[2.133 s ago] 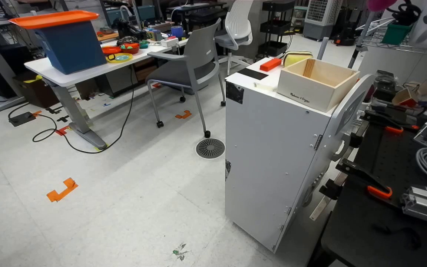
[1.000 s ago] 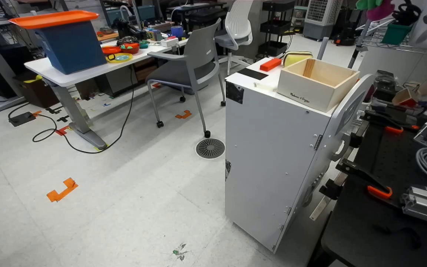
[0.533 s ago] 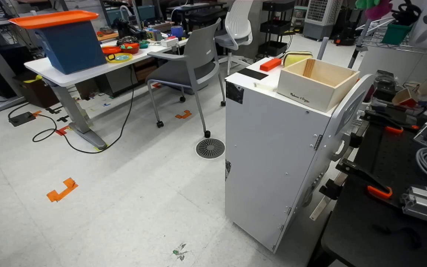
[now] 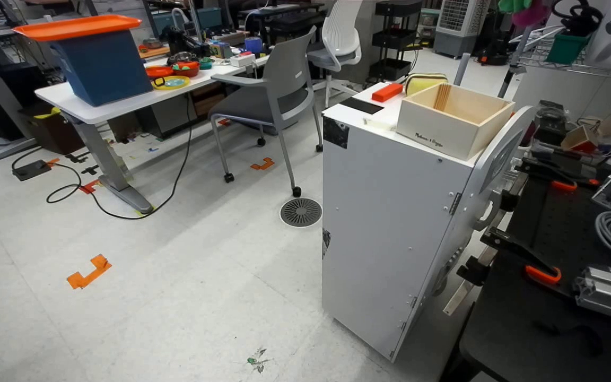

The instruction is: Pick up the pink plush toy and drop it in the sink

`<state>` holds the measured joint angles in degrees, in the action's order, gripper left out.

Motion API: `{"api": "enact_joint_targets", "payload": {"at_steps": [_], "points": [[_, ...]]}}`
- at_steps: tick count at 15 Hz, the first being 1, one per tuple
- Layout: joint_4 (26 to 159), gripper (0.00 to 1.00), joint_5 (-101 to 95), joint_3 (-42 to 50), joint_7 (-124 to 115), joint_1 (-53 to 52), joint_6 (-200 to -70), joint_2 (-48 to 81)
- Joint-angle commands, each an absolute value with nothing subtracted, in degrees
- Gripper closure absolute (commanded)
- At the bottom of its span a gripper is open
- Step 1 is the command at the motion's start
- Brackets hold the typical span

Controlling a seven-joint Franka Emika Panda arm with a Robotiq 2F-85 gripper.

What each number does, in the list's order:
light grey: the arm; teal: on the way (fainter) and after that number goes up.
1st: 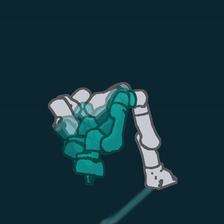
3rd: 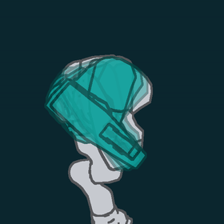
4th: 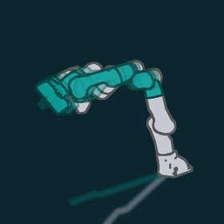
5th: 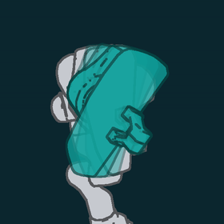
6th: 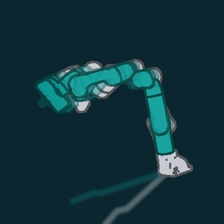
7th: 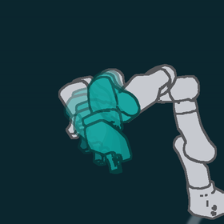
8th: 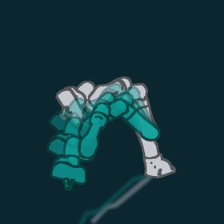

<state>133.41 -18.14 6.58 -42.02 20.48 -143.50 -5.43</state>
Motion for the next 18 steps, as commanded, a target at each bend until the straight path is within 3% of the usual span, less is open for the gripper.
{"api": "enact_joint_targets", "payload": {"at_steps": [1,13,18], "points": [[131.92,0.97,-22.83,7.89,-44.59,18.88,-146.57,-3.19],[132.90,0.97,-20.30,9.35,-43.12,13.43,-159.16,2.79],[134.29,0.97,-15.94,9.18,-42.87,11.25,-156.92,1.53]]}}
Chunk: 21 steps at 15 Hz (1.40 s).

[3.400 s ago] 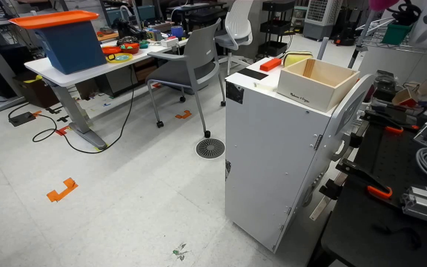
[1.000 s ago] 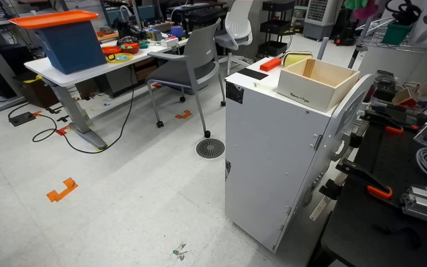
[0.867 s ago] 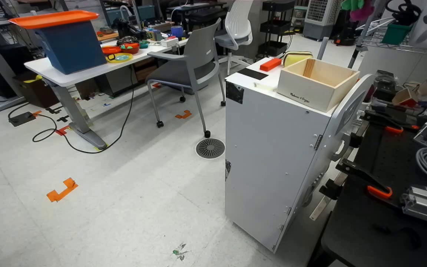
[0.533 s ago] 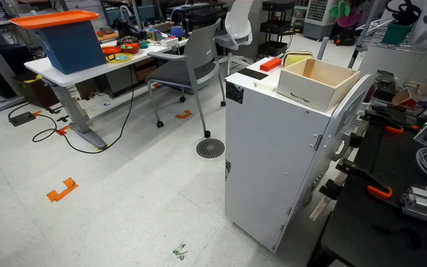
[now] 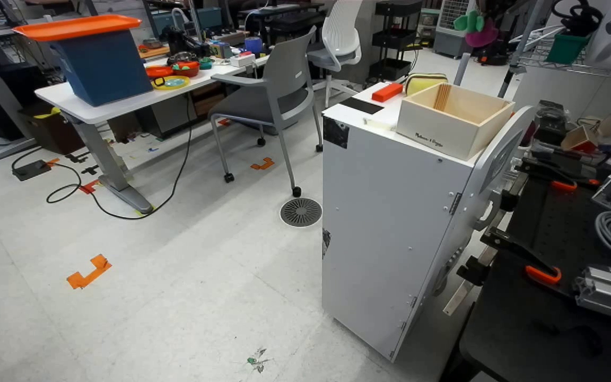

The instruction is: Pick up the pink plush toy and drop it in the sink

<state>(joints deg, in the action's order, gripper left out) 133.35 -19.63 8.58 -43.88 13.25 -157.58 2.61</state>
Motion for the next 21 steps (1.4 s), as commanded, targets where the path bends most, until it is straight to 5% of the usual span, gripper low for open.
{"api": "enact_joint_targets", "payload": {"at_steps": [1,5,6,8,16,21], "points": [[134.52,0.97,-14.49,9.02,-42.74,10.80,-156.72,1.44],[134.90,0.97,-12.75,9.13,-43.59,9.41,-154.94,0.88],[135.06,0.64,-11.00,8.99,-42.41,9.31,-154.61,0.79],[135.15,0.58,-11.12,9.25,-42.99,9.23,-153.75,0.67],[135.35,0.01,-9.76,9.37,-42.99,9.50,-151.77,0.46],[135.49,0.00,-10.58,9.39,-43.51,9.32,-151.40,0.52]]}}
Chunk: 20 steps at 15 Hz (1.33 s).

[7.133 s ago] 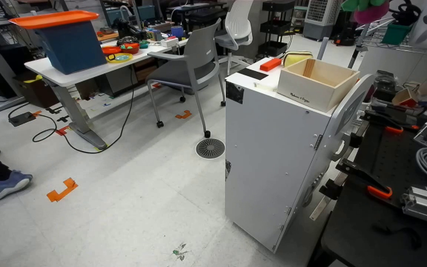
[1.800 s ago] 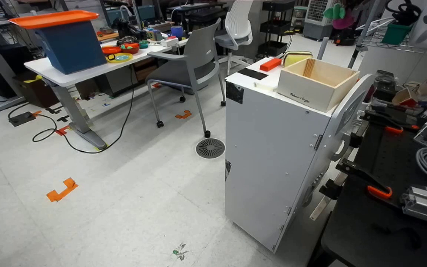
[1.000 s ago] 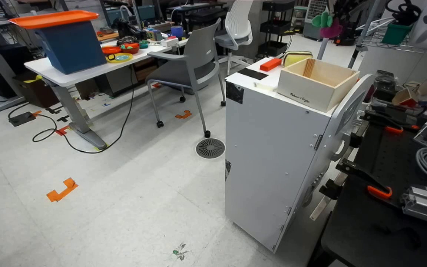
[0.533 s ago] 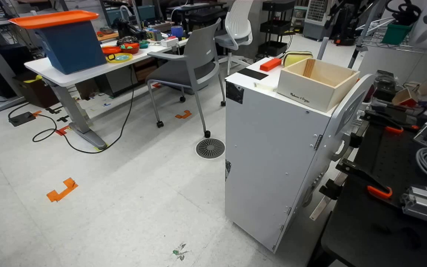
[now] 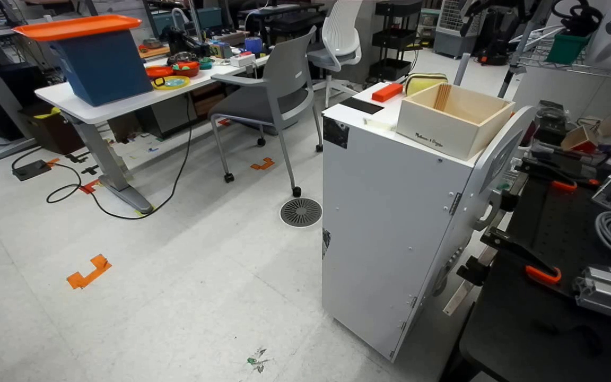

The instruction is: Pick up the pink plush toy and drop it in the sink

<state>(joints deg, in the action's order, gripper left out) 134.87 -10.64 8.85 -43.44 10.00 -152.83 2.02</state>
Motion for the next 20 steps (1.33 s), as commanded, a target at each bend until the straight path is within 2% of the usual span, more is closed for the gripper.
{"api": "enact_joint_targets", "payload": {"at_steps": [1,20], "points": [[135.49,0.00,-10.50,9.37,-43.49,9.31,-151.34,0.59],[136.52,0.00,-9.48,6.08,-36.13,5.55,-151.98,0.66]]}}
